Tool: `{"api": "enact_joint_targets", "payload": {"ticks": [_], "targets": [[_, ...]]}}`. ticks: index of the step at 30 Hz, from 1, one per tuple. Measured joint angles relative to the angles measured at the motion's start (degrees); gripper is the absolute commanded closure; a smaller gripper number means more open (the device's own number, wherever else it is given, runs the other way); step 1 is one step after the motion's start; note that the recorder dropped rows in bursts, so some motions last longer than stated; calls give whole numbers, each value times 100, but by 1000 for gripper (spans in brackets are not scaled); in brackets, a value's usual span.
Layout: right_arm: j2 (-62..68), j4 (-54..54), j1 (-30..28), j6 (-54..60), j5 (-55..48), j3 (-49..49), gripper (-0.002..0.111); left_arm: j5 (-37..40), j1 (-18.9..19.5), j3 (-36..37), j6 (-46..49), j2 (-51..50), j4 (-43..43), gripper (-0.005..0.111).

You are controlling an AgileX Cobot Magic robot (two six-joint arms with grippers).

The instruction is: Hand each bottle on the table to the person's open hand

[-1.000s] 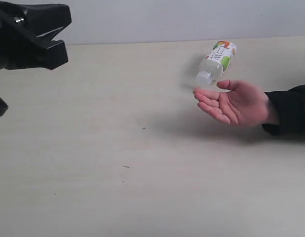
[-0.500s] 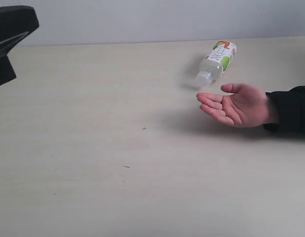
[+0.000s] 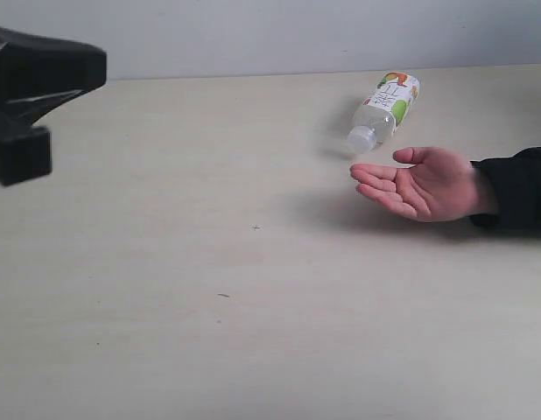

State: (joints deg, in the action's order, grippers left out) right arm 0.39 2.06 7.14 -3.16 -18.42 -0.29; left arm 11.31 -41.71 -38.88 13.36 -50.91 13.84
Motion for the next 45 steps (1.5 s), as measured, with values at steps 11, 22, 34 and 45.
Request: {"api": "enact_joint_targets", "payload": {"ticks": [11,22,34,45], "targets": [[0,0,0,0,0,0,108,69,0,876,-23,1579,-195,107],[-15,1782,0,-588,4131,0,108,80,0,876,-23,1579,-195,107],[2717,1971,0,-1694,4453,-2459,108,80,0,876,-23,1579,-195,107],[8178,1624,14,-1694,-331,-7529,108,80,0,876,-23,1579,-195,107]]}}
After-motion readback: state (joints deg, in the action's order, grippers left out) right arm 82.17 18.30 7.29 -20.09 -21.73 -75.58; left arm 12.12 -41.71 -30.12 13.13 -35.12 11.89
